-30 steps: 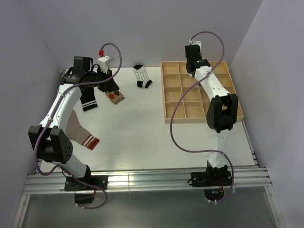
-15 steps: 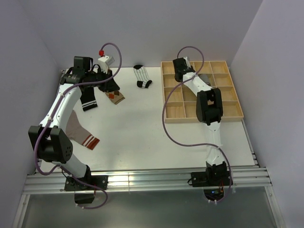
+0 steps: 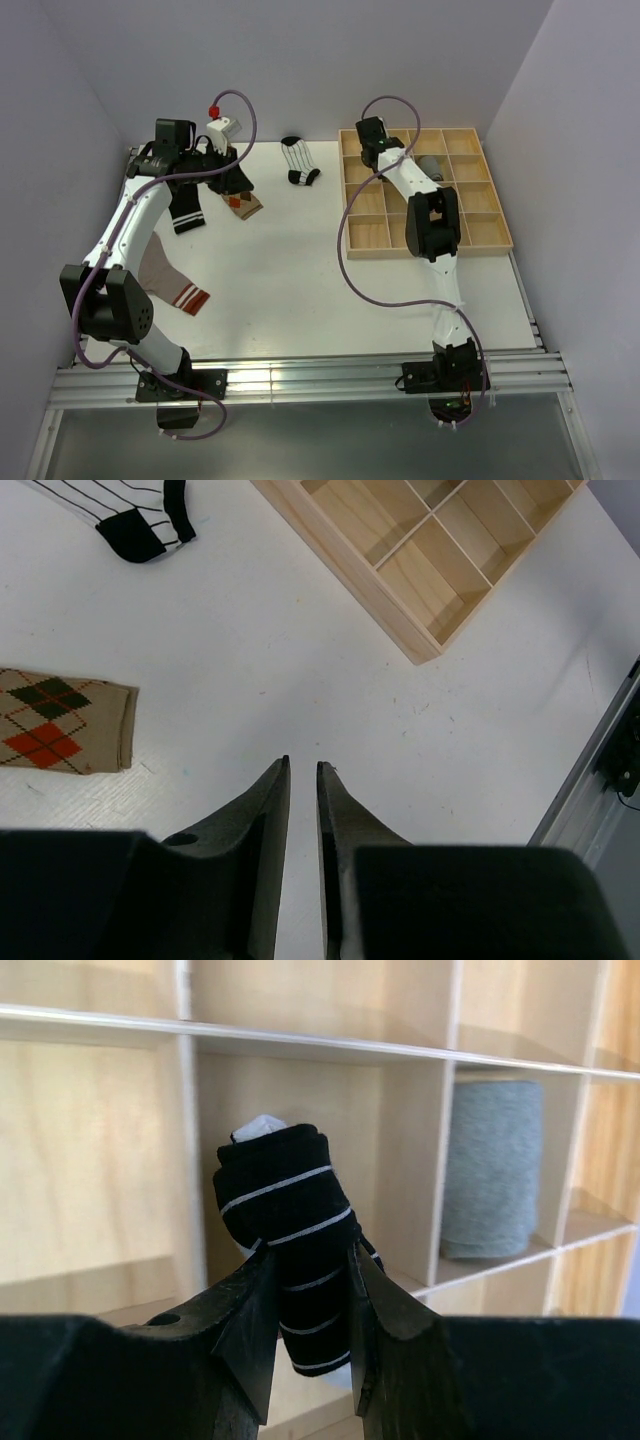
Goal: Roll the socks
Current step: Place the sock in the storage box.
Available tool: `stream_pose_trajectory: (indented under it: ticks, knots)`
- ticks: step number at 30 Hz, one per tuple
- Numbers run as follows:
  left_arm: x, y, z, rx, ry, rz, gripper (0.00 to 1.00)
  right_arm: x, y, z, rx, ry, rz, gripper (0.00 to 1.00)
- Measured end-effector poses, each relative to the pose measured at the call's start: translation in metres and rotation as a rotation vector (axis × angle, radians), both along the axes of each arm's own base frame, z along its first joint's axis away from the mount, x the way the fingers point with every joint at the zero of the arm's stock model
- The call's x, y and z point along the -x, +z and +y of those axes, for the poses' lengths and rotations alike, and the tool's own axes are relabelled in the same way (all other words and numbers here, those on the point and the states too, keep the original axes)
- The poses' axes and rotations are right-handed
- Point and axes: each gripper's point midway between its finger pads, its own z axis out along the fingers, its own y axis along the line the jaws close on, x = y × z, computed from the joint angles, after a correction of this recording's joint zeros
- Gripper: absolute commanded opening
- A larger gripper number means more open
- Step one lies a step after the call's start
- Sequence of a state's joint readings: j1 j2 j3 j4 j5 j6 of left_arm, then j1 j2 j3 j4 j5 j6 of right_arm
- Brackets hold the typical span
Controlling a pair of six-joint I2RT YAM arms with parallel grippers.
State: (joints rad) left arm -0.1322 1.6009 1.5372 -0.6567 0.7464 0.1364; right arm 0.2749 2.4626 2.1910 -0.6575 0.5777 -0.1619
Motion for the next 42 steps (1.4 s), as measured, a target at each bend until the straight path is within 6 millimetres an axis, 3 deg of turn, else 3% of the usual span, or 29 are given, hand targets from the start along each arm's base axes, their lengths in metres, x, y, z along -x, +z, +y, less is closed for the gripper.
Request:
stream_pose_trajectory:
  ticks: [5, 14, 21, 23, 32, 42]
  knots:
    - [0.001, -0.001, 0.000, -0.001, -0.001, 0.008, 0.25, -0.002, -0.007, 0.015, -0.107, 0.036, 0.027, 0.00]
    - [-0.001, -0.004, 0.004, -0.021, 0.022, 0.011, 0.29, -0.005, -0.023, 0.014, -0.269, 0.019, 0.061, 0.01]
    - [-0.011, -0.013, 0.020, -0.103, 0.102, -0.014, 0.34, -0.005, -0.028, 0.012, -0.376, -0.007, 0.068, 0.41]
    - [-0.012, -0.017, 0.026, -0.140, 0.125, -0.024, 0.35, -0.005, -0.028, 0.012, -0.383, -0.012, 0.068, 0.46]
    - [-0.001, -0.041, 0.065, -0.336, 0.216, -0.050, 0.36, -0.001, -0.034, 0.002, -0.397, -0.036, 0.067, 0.56]
    - [0.018, -0.063, 0.115, -0.477, 0.299, -0.003, 0.39, 0.011, -0.019, 0.005, -0.435, -0.034, 0.045, 0.64]
